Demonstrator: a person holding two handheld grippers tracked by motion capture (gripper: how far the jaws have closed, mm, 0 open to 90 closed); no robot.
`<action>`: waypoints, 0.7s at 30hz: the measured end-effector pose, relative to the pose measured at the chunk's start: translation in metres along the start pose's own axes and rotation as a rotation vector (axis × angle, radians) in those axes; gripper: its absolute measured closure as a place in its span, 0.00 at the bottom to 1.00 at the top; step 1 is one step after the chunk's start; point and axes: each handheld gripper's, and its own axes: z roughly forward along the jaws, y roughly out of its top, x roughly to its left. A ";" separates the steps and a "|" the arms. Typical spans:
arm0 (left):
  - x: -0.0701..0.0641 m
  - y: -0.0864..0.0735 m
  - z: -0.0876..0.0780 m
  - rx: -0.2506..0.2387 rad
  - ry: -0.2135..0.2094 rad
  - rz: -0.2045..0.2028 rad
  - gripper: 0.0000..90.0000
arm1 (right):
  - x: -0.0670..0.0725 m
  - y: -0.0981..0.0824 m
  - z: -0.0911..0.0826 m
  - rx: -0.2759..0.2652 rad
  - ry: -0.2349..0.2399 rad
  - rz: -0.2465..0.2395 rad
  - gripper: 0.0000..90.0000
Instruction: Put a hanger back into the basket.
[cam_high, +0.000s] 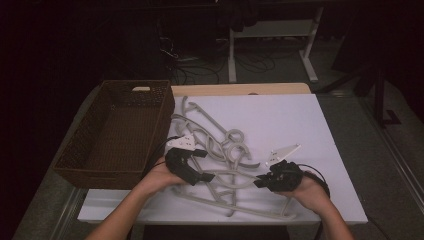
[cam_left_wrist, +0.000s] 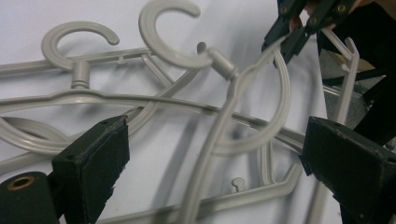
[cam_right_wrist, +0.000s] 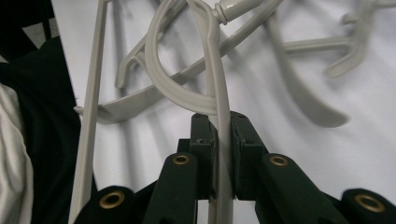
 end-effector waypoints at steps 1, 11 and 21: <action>0.000 0.000 0.000 0.000 0.000 0.000 0.08 | 0.000 0.000 0.000 0.000 0.000 0.000 0.90; 0.003 0.013 -0.010 0.003 0.051 0.043 0.16 | -0.023 0.020 -0.020 -0.058 0.004 -0.022 0.90; 0.004 0.018 -0.007 0.070 0.089 0.075 0.37 | -0.025 0.033 -0.019 -0.053 0.040 -0.062 0.90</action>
